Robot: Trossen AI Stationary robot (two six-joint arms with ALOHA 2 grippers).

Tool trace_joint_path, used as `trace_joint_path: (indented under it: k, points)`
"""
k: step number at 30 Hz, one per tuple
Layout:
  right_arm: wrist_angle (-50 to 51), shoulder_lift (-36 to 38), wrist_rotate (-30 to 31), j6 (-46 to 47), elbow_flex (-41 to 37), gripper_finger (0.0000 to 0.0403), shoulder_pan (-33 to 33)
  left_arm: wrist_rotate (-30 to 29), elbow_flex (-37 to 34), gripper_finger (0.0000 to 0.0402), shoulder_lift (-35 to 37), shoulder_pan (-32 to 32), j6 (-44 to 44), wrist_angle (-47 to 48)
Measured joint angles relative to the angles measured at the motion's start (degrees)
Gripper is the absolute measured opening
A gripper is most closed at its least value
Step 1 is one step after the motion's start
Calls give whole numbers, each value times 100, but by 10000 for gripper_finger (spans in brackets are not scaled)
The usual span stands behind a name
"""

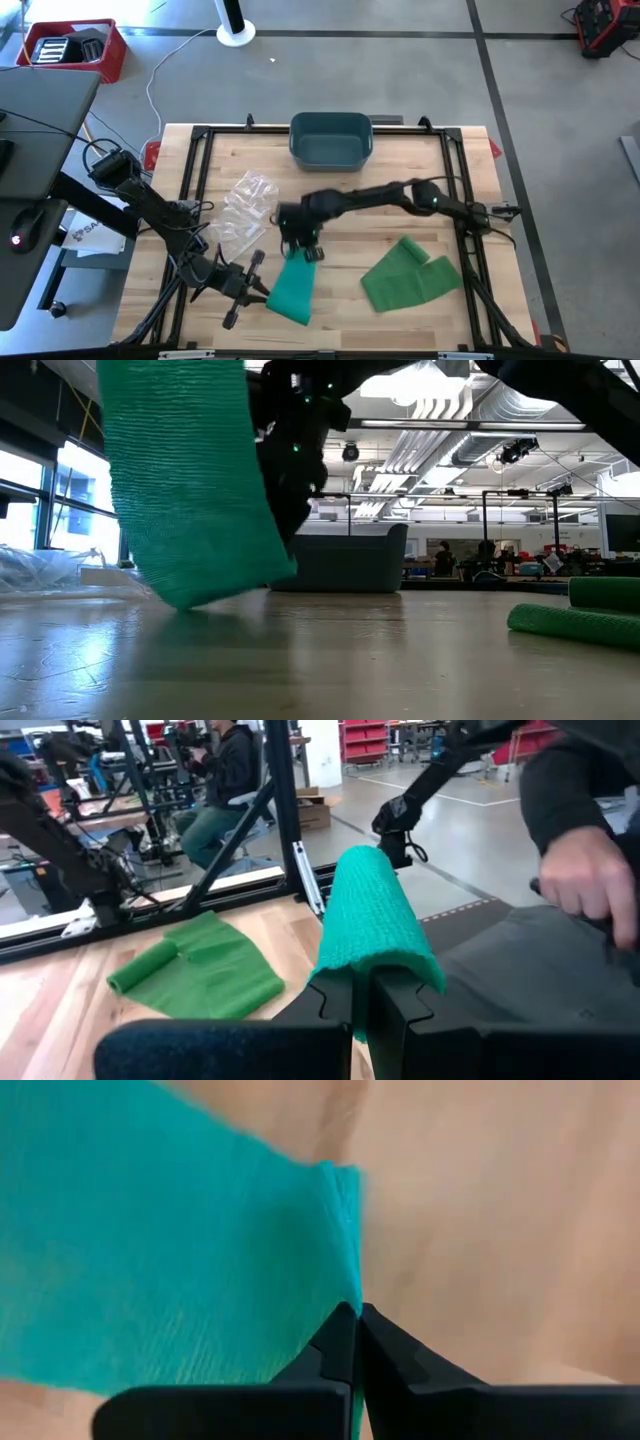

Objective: Roll bandage
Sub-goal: Roll the blue bandage

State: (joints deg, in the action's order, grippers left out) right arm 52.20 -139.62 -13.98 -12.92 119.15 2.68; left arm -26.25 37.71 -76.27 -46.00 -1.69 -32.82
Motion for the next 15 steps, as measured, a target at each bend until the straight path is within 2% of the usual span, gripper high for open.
trace_joint_path:
  k: [7, 11, 15]
  points:
    - [64, -248, -9, 50, 15, 8, 51, -183, -2, 1, 0, 12, 75, -4]
    - [196, -115, 11, 89, -3, 52, -62, -188, -2, 1, 0, 27, 212, -56]
    - [711, 344, 64, 12, -8, 108, -196, -252, -4, 1, -2, 28, 208, -230]
